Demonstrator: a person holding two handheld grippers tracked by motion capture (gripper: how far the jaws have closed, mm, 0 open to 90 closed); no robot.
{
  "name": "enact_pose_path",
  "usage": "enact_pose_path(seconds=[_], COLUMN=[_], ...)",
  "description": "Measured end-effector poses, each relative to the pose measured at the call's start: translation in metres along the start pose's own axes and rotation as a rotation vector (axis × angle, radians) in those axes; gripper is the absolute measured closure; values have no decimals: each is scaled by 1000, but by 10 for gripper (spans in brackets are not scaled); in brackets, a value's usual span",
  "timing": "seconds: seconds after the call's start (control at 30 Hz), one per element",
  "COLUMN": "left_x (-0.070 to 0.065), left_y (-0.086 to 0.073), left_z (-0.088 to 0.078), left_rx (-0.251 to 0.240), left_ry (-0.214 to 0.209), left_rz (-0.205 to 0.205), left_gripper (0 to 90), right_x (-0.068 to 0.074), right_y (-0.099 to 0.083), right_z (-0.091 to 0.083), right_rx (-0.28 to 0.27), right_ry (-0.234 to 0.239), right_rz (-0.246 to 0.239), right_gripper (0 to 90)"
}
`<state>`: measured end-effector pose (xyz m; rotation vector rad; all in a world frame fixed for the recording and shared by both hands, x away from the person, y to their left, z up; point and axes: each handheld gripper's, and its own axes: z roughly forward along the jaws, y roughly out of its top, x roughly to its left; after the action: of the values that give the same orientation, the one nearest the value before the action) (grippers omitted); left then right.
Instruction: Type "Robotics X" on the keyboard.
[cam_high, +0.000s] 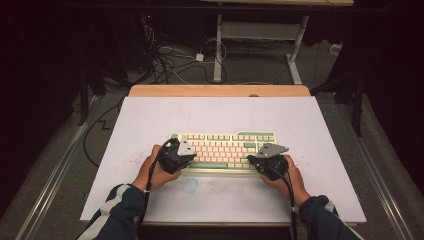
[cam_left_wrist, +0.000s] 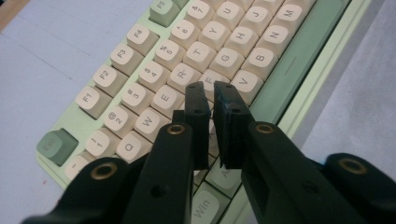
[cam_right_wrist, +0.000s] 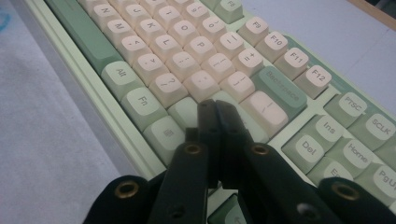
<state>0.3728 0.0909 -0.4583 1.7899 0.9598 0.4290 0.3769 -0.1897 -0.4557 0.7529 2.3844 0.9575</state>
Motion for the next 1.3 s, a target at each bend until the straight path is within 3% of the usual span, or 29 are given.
enact_pose_path(seconds=[0.23,0.37,0.4,0.5,0.67,0.77,0.9,1.03,1.07,1.17,1.23,1.3], left_x=[5,5,6,7,7,8,9,10,9,10,9,9], left_y=[3,3,3,3,3,2,2,0,-1,-1,-1,-1], left_z=[-2,-4,-4,-5,-7,-8,-11,-14,-14,-15,-16,-16], left_rx=[-46,-80,-87,-113,-149,-162,-175,-183,-194,-192,-193,-196], left_ry=[28,42,57,62,80,86,91,80,93,95,90,101], left_rz=[-12,-16,-5,-11,-19,-18,-28,-14,-8,2,5,16], left_gripper=[698,577,506,450,302,260,194,174,166,160,161,161], right_x=[-1,-3,-4,-5,-8,-8,-9,-8,-8,-9,-8,-7], right_y=[3,6,7,10,15,15,16,16,16,15,15,16], right_z=[-5,-9,-11,-16,-25,-29,-30,-30,-30,-29,-30,-31], right_rx=[-17,-42,-50,-76,-127,-145,-162,-181,-182,-180,-187,-195], right_ry=[-6,-17,-18,-35,-59,-80,-118,-201,-215,-228,-204,-224], right_rz=[2,7,11,20,31,35,38,63,71,82,80,65], right_gripper=[900,900,894,856,699,626,426,246,207,198,207,203])
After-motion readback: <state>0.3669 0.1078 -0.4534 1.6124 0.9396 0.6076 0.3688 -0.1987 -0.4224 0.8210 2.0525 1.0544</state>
